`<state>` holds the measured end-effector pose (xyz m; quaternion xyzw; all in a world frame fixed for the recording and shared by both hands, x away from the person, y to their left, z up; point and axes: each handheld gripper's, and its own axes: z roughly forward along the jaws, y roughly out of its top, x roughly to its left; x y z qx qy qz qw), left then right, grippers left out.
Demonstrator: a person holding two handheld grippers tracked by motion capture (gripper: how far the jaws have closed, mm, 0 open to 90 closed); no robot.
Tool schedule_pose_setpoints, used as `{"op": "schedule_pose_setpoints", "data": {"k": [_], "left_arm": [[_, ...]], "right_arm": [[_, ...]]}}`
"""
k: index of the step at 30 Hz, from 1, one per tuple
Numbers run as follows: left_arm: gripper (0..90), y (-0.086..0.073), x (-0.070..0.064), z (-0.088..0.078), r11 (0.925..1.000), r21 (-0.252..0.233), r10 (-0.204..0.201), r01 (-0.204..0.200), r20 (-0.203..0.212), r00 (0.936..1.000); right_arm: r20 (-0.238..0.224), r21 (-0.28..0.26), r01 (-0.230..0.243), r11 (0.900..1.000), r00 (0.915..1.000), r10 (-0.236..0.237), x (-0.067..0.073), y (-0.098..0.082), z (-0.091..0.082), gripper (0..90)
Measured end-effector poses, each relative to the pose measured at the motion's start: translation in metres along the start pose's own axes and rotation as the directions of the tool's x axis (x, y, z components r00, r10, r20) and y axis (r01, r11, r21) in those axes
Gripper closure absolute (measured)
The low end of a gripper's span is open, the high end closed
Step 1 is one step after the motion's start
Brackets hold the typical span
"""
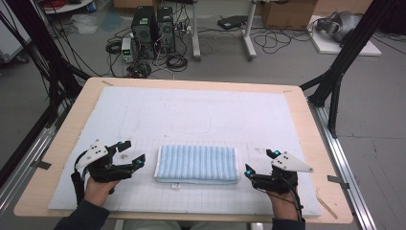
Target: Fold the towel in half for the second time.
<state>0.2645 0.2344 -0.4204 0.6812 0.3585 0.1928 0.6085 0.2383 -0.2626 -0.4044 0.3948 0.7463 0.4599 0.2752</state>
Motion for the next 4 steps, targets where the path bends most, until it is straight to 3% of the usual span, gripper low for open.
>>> {"op": "schedule_pose_setpoints", "data": {"k": [4], "left_arm": [[18.2,0.0004,0.0003,0.0006,1.0,0.001,0.001,-0.001,-0.001,1.0]], "right_arm": [[0.001,-0.006,-0.001,1.0,1.0,0.001,-0.0011,-0.001,-0.0009,11.3]]}}
